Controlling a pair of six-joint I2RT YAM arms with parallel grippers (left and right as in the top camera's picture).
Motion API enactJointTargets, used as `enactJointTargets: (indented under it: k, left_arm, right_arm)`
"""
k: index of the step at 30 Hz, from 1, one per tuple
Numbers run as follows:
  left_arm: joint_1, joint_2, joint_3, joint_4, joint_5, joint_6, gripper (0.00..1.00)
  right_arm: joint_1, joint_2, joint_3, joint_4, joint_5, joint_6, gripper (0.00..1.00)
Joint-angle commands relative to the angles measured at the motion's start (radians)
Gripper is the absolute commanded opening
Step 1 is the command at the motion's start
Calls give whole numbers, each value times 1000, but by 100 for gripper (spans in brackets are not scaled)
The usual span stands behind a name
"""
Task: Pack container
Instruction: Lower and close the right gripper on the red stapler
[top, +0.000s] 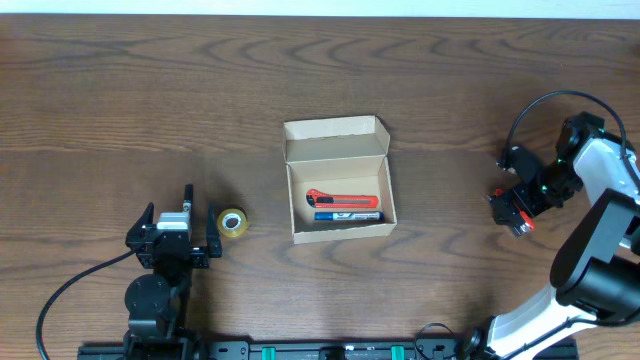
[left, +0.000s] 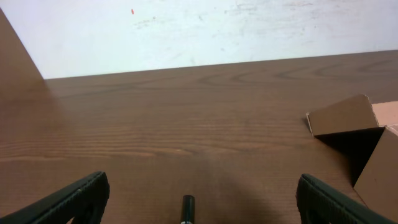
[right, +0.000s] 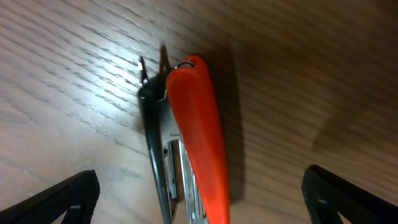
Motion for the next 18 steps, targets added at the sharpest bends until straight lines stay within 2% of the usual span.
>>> enactJointTargets:
  k: [1,8,12,14,18]
  left_arm:
    - [4,-6,-33,-13,-17,-8,95]
    - [4,-6,-33,-13,-17,-8,95]
    - [4,-6,-33,-13,-17,-8,95]
    - [4,-6,-33,-13,-17,-8,95]
    - [4,-6,-33,-13,-17,-8,95]
  right_arm:
    - [-10,41,-7,6,1,-8,99]
    - [-7,90,-8,14,-6,-8,99]
    - [-7,100,-13,27,-21,-7,88]
    - [-7,100,-13,37,-33,-7,79]
    - [-7,100,-13,37,-35,-8,75]
